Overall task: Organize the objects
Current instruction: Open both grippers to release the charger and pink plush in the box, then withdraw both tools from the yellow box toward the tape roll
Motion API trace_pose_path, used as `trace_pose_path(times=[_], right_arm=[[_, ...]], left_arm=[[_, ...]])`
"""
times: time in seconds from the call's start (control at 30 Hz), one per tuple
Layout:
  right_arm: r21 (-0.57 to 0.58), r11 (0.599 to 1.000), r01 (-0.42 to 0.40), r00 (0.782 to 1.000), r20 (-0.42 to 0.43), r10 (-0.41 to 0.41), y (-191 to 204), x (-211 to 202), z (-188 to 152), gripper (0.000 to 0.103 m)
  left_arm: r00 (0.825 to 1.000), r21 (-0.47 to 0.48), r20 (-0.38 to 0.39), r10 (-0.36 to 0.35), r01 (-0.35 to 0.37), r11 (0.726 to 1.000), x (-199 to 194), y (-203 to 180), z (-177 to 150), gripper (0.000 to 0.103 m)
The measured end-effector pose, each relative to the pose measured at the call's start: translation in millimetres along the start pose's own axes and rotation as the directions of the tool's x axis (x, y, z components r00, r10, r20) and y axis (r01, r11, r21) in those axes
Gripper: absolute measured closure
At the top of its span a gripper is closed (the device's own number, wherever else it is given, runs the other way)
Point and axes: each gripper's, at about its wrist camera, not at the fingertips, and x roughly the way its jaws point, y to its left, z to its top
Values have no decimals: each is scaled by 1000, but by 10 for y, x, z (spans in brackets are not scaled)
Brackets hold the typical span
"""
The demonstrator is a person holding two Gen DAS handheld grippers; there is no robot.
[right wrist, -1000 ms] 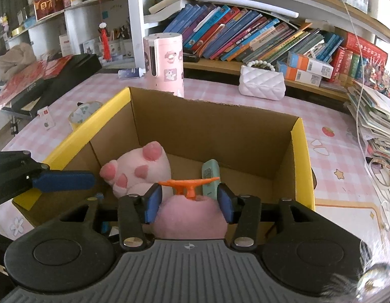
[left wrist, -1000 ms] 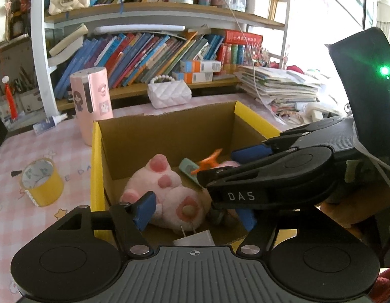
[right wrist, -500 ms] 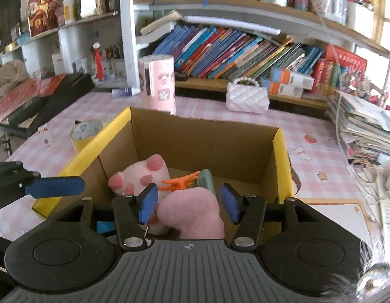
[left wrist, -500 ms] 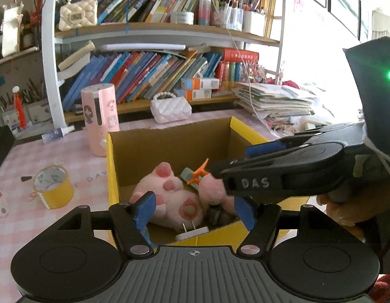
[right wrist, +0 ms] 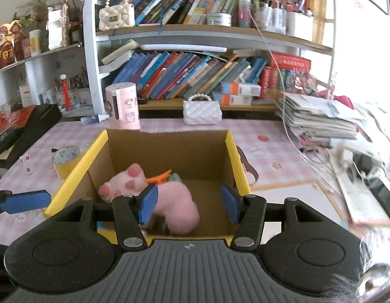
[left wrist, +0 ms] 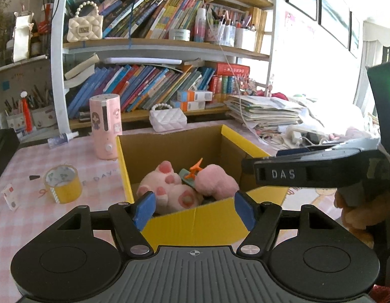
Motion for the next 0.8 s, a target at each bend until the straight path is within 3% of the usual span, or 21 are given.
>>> trace_pose_path(times=[0.23,0.53,0.8], right_arm=[[14,998,60,998,-22,-60,207,-310,-266,40],[63,989,135,986,-108,-128,414,-522,-625,36],[65,987,145,978,-160,-134,589,-677,-867,32]], left_arm=[[1000,5,-22,-2,2,1000,-241,73,-162,27],[995,-17,-98,17,-19,1000,-461,227,-404,21],[985,11,-164,42,-41,999,-602,274,-606,21]])
